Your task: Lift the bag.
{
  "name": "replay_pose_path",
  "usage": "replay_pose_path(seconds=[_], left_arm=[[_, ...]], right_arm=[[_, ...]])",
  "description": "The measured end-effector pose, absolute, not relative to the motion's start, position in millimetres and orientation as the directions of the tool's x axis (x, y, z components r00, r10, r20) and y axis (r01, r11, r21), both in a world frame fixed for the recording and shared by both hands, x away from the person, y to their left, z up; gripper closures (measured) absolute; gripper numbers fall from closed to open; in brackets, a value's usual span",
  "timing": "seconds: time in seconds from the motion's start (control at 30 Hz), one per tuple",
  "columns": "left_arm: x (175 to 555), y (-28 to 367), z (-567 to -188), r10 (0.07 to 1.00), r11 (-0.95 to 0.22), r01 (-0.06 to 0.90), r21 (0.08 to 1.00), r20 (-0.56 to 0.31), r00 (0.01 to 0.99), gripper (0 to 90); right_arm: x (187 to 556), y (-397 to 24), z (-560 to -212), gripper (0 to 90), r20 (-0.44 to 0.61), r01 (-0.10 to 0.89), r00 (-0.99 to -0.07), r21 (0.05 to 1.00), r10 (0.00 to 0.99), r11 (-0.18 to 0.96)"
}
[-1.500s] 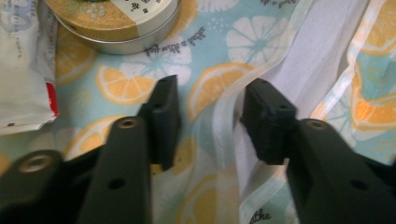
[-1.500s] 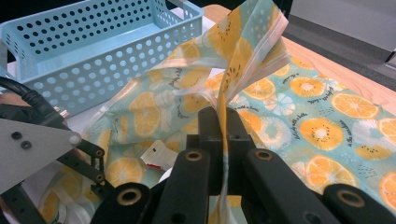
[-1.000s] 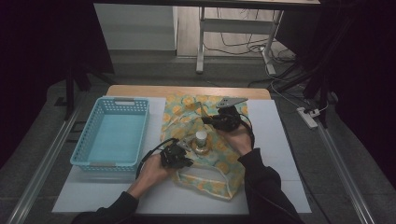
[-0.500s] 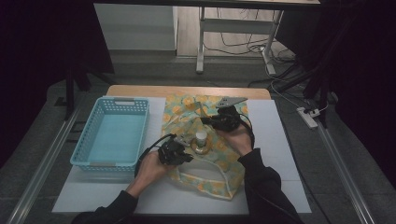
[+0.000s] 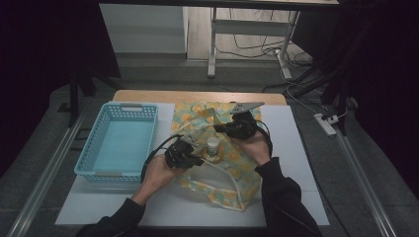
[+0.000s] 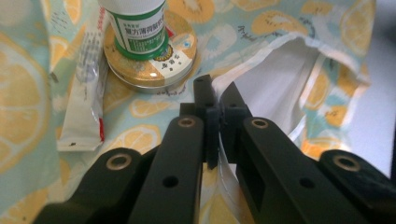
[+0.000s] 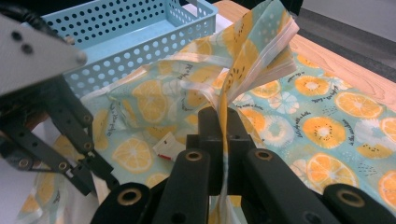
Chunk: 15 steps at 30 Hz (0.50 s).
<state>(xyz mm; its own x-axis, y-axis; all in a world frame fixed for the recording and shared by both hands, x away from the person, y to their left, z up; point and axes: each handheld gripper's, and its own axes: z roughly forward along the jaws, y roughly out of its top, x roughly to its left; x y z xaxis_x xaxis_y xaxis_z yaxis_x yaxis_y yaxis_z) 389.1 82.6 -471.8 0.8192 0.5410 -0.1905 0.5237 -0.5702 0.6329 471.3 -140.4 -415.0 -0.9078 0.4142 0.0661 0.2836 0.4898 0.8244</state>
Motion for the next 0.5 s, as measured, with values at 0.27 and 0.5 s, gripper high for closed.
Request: replay_pose_path(seconds=[0.27,0.5], left_arm=[[391,88,-452,0.537,-0.533,0.515,0.671,-0.202,0.819,89.6],[394,98,-435,0.527,-0.496,0.507,0.705,-0.220,0.821,89.6]], right_arm=[[466,-137,-403,89.4,0.044,0.265,-0.914,0.819,0.404,0.509],[464,-133,-396,89.4,0.043,0.259,-0.918,0.818,0.394,0.513]])
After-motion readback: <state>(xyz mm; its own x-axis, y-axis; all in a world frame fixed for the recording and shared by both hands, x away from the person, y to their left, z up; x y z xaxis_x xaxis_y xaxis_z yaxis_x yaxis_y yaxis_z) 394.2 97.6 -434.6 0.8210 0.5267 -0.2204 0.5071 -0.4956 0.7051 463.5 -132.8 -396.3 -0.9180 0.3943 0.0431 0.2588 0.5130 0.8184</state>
